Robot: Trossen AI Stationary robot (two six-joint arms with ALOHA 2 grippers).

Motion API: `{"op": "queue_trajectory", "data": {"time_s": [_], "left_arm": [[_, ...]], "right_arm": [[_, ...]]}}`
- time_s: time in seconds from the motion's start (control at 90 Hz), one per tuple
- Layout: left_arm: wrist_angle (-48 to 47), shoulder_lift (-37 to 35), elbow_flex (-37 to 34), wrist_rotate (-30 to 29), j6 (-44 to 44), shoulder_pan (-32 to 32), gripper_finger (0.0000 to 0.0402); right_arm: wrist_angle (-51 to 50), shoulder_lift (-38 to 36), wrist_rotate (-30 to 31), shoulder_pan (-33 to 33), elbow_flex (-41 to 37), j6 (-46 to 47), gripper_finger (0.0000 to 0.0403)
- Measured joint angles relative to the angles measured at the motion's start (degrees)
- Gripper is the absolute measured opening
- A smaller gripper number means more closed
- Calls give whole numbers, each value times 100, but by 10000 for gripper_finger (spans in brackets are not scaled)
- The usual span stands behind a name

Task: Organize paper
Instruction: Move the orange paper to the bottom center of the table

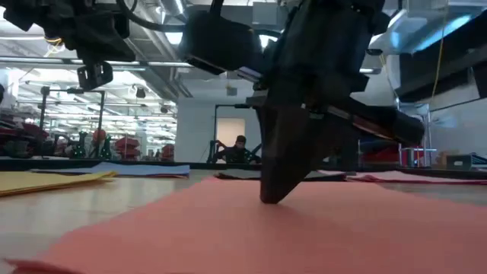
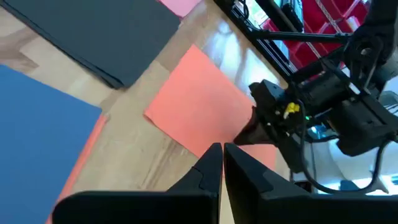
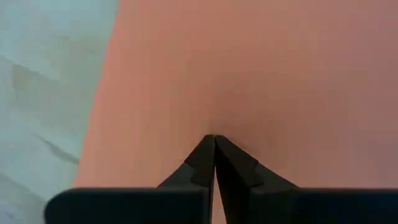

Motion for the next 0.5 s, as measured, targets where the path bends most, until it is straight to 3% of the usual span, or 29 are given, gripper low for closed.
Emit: {"op": "queue_trajectory", "data": {"time_s": [0.5], "left_arm": [[-456, 2, 0, -25, 34, 24, 0]], "right_arm": [[182, 43, 209, -2, 170, 369, 0]]}}
